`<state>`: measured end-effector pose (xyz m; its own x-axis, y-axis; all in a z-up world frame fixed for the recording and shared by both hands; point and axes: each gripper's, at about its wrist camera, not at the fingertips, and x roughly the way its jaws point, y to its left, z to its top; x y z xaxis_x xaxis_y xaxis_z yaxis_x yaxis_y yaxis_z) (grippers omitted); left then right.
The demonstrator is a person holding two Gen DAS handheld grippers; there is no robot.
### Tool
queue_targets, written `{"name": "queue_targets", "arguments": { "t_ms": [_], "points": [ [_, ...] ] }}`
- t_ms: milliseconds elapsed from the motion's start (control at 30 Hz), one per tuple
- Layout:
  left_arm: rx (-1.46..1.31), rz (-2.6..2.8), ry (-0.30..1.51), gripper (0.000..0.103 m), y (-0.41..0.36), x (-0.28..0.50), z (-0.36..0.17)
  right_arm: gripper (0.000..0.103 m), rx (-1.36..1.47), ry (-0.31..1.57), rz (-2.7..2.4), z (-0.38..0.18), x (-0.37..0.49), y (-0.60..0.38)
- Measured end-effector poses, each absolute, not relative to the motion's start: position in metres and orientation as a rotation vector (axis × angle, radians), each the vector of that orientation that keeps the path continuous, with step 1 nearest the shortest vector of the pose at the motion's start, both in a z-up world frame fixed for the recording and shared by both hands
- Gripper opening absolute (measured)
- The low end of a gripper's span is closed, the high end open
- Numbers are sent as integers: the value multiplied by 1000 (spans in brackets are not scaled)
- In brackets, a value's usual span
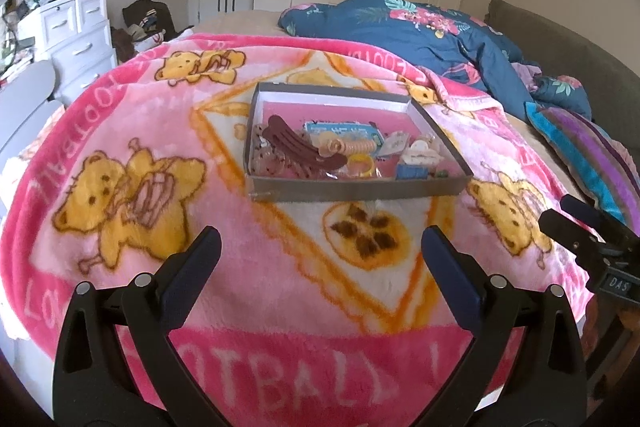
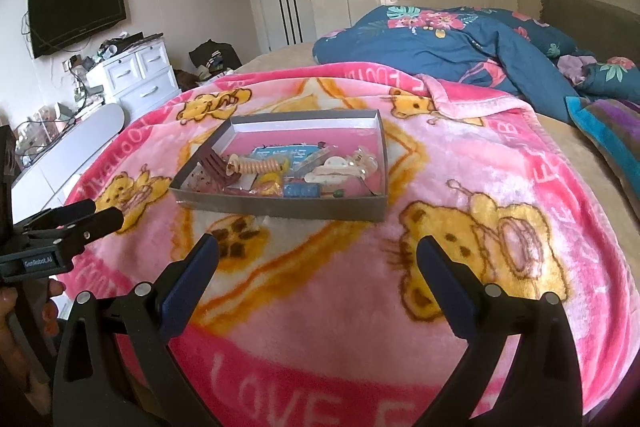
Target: Organize jewelry
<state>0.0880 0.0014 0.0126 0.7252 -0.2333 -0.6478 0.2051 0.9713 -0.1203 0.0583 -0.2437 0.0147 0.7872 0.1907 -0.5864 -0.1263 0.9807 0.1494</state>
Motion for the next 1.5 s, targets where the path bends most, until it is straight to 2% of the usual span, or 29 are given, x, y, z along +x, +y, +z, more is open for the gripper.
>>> {"name": "queue_targets", "arguments": {
  "t_ms": [500, 1500],
  "points": [
    [-27, -225, 749, 94, -2, 84, -13, 99, 135, 682, 161, -13, 55, -239],
    [-30, -217, 755, 94, 0, 81, -14, 99, 134, 698, 179, -14, 54, -233]
  ]
}}
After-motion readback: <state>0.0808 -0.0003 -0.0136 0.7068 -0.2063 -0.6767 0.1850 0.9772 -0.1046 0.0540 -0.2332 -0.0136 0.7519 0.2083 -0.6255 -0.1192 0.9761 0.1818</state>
